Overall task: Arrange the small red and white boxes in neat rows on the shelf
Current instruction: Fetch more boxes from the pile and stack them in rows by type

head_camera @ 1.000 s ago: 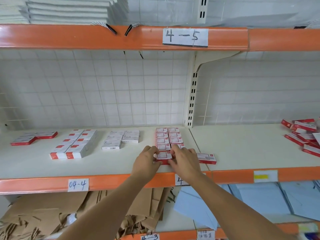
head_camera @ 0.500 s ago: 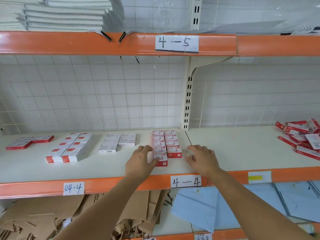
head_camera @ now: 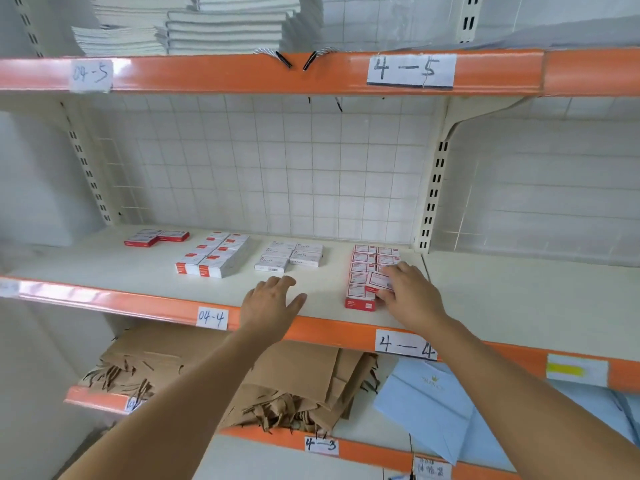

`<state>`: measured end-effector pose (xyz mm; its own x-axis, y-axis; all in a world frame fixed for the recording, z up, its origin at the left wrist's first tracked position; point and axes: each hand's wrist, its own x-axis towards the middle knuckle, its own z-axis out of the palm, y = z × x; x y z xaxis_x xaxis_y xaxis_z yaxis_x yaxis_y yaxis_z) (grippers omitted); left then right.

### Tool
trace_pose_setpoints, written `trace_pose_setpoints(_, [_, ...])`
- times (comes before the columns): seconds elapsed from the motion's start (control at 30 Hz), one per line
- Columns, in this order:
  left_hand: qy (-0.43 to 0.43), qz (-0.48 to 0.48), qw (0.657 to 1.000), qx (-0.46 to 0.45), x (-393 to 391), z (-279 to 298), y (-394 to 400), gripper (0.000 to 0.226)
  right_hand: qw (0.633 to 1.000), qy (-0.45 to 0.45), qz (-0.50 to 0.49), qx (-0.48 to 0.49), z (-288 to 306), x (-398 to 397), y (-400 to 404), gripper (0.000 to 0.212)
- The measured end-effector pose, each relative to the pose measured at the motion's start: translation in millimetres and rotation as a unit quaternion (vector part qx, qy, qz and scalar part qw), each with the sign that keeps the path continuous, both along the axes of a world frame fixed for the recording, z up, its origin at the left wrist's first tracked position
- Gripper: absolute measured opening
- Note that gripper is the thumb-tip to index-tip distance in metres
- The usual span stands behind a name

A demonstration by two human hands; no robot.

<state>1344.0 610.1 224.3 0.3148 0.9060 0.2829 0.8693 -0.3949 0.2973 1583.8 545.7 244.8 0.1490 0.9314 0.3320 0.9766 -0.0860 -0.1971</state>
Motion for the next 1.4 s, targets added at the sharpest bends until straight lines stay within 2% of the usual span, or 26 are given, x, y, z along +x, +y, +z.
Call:
trace_pose_setpoints(0.2, [0.036,0.071,0.997,-0.018,-84.9,-0.7,-13.1,0.049,0.993,-0.024,0.109,-0.028,-2.9,-95.5,35.9,0.042])
trace_pose_setpoints(0.33, [0.03,0.133,0.99,-0.031,-153.5,1.5,-15.0,0.048,0.987,-0.027,0.153,-0.037,-11.1,-160.9,56.9,0.039])
trace_pose_setpoints(0.53, [0.049,0.175,0.982,-0.044,-265.7,-0.1,-7.4,0.046,0.982,-0.01,0.185,-0.031,-16.2,-263.5,92.9,0.036])
trace_pose_setpoints(0.73, [0.073,0.172,0.982,-0.036,-346.0,5.5,19.2,0.044,0.982,0.016,0.188,-0.018,-17.4,-354.9,126.9,0.041])
trace_pose_setpoints(0.97, [0.048,0.131,0.99,-0.023,-376.0,-0.5,70.9,0.044,0.984,0.018,0.176,-0.021,-20.0,-400.8,163.2,0.041])
trace_pose_setpoints(1.4, [0.031,0.082,0.996,0.009,-375.1,6.9,187.7,0.043,0.99,0.0,0.138,-0.024,-11.5,-416.1,266.5,0.042])
